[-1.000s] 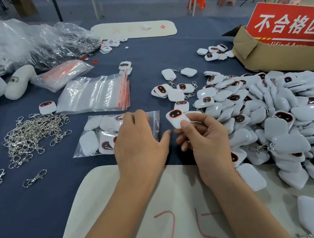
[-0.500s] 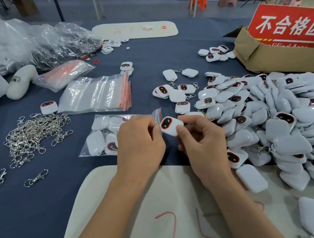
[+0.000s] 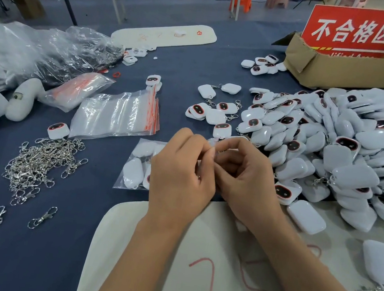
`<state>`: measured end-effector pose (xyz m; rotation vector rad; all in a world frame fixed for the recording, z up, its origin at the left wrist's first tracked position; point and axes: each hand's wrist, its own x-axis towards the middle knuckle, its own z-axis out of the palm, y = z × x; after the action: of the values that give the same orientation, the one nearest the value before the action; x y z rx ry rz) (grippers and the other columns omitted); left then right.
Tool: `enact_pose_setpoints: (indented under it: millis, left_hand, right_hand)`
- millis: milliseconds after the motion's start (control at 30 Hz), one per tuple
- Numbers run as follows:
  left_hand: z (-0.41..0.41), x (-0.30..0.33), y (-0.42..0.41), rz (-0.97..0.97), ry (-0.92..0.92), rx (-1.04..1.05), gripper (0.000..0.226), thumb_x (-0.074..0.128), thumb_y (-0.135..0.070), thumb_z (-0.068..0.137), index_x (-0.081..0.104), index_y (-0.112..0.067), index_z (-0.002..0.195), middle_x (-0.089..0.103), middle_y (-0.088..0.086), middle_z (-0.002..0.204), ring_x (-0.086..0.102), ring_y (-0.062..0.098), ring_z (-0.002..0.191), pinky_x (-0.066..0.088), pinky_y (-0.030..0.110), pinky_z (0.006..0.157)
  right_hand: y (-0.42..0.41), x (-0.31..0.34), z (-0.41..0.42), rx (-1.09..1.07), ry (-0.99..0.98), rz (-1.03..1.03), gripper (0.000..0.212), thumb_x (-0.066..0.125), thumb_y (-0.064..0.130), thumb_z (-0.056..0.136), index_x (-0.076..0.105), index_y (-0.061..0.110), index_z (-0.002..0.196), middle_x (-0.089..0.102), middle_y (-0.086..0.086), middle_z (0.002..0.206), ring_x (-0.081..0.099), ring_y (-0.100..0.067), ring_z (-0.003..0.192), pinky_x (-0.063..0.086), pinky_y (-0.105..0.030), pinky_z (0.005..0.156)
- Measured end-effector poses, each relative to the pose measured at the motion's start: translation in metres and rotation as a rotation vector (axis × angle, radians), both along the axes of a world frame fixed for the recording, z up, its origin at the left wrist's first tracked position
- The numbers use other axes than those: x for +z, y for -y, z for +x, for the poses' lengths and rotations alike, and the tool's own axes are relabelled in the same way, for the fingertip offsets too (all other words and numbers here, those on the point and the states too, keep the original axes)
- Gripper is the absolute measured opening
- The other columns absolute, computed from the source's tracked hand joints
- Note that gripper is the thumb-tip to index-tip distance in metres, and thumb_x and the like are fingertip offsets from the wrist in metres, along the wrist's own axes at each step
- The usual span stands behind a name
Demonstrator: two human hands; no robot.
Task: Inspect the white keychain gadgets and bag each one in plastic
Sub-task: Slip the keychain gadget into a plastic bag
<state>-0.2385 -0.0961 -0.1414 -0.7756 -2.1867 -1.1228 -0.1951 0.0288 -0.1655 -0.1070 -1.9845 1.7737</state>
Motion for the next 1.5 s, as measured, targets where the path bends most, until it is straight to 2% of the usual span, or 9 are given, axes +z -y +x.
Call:
enact_pose_setpoints:
  millis: [167, 300, 433, 633, 800, 933, 1167, 1333, 1500]
  left_hand:
    - [0.001, -0.002, -0.001, 0.076, -0.019, -0.004, 0.019, 0.066, -0.001, 0.093, 0.060, -0.003, 0.075, 0.055, 0.007, 0.076, 0.048, 0.020, 0.066, 0.040, 0.031, 0.060]
    - [0.003, -0.002, -0.001, 0.137, -0.066, 0.003, 0.019, 0.065, 0.001, 0.092, 0.060, -0.003, 0.074, 0.054, 0.005, 0.075, 0.046, 0.016, 0.066, 0.038, 0.027, 0.060]
    - [0.002, -0.003, 0.000, 0.197, -0.075, 0.020, 0.016, 0.065, 0.001, 0.092, 0.063, -0.002, 0.076, 0.056, 0.004, 0.075, 0.048, 0.015, 0.068, 0.037, 0.019, 0.063]
    - [-0.001, -0.006, -0.007, 0.093, 0.141, 0.011, 0.020, 0.068, -0.007, 0.094, 0.061, -0.009, 0.075, 0.057, 0.000, 0.076, 0.051, 0.017, 0.070, 0.040, 0.031, 0.064]
    - [0.005, -0.012, -0.016, -0.326, 0.182, 0.008, 0.016, 0.064, -0.014, 0.091, 0.057, -0.013, 0.077, 0.055, 0.006, 0.080, 0.048, 0.028, 0.071, 0.025, 0.035, 0.062]
    - [0.002, -0.013, -0.014, -0.382, 0.231, 0.021, 0.010, 0.061, -0.017, 0.092, 0.062, -0.013, 0.083, 0.058, 0.005, 0.084, 0.049, 0.027, 0.078, 0.026, 0.035, 0.065]
    - [-0.013, -0.013, 0.001, -0.350, 0.292, 0.167, 0.009, 0.063, -0.013, 0.094, 0.070, -0.016, 0.098, 0.064, 0.002, 0.102, 0.055, 0.026, 0.100, 0.040, 0.036, 0.083]
    - [-0.007, -0.004, -0.001, 0.054, 0.210, -0.020, 0.005, 0.068, -0.013, 0.092, 0.069, -0.016, 0.089, 0.064, -0.006, 0.088, 0.061, 0.013, 0.083, 0.050, 0.032, 0.076]
    - [-0.003, -0.006, -0.010, 0.206, 0.414, -0.132, 0.010, 0.067, -0.025, 0.094, 0.075, -0.021, 0.097, 0.072, -0.008, 0.093, 0.066, 0.012, 0.089, 0.047, 0.014, 0.075]
  right_hand:
    - [0.005, 0.007, 0.003, 0.208, 0.002, 0.048, 0.030, 0.056, -0.002, 0.103, 0.070, 0.021, 0.089, 0.070, 0.004, 0.075, 0.058, -0.009, 0.062, 0.047, -0.025, 0.055]
    - [0.008, 0.008, 0.001, 0.255, 0.113, 0.490, 0.040, 0.052, -0.007, 0.084, 0.052, 0.032, 0.076, 0.058, 0.016, 0.066, 0.054, -0.014, 0.064, 0.047, -0.039, 0.057]
    - [0.013, 0.011, 0.002, 0.246, 0.005, 0.598, 0.049, 0.054, -0.009, 0.079, 0.057, 0.035, 0.098, 0.060, 0.036, 0.083, 0.053, 0.011, 0.073, 0.035, -0.008, 0.064]
    - [0.001, 0.011, 0.005, -0.361, -0.094, 0.586, 0.025, 0.053, -0.002, 0.077, 0.074, 0.009, 0.082, 0.072, 0.008, 0.078, 0.064, -0.016, 0.073, 0.051, -0.038, 0.067]
    - [-0.013, 0.009, 0.001, -0.299, 0.379, 1.038, 0.055, 0.053, 0.010, 0.093, 0.050, 0.017, 0.147, 0.038, -0.007, 0.162, 0.026, -0.035, 0.148, 0.038, -0.047, 0.112]
    - [-0.010, 0.005, -0.001, -0.184, 0.500, 1.137, 0.067, 0.039, 0.028, 0.103, 0.013, 0.027, 0.165, 0.019, -0.005, 0.171, 0.010, -0.029, 0.159, 0.017, -0.041, 0.123]
    - [-0.012, 0.005, -0.002, -0.279, 0.259, 0.998, 0.025, 0.064, 0.018, 0.099, 0.067, 0.010, 0.123, 0.067, -0.008, 0.111, 0.053, -0.032, 0.105, 0.044, -0.044, 0.094]
    - [-0.008, 0.006, -0.001, -0.231, -0.004, 0.258, 0.010, 0.062, 0.022, 0.104, 0.071, 0.020, 0.101, 0.068, 0.011, 0.073, 0.058, -0.004, 0.064, 0.046, -0.017, 0.062]
    - [-0.012, 0.002, -0.005, 0.000, 0.036, 0.034, 0.017, 0.061, 0.006, 0.103, 0.065, 0.018, 0.114, 0.073, 0.001, 0.095, 0.068, -0.011, 0.087, 0.055, -0.026, 0.082]
